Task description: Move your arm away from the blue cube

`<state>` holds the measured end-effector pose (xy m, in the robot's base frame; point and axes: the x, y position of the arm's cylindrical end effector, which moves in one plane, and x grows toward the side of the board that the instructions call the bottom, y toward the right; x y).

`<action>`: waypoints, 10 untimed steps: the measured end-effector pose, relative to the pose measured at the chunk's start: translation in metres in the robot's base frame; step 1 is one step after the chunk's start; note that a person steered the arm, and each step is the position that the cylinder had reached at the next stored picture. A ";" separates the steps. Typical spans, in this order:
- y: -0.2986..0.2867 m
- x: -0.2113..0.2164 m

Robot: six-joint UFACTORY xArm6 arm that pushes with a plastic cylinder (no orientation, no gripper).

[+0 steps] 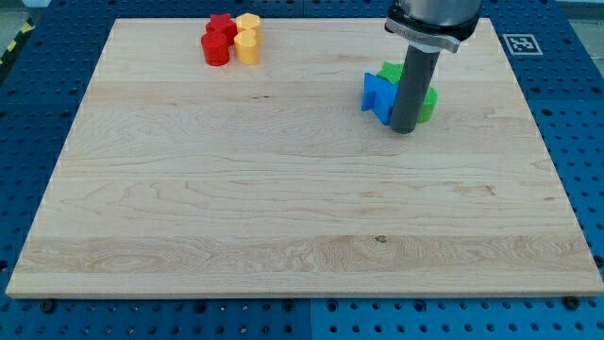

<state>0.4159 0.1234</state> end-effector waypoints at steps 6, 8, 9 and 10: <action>-0.084 0.043; -0.142 0.043; -0.222 0.043; -0.301 0.035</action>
<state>0.4514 -0.1773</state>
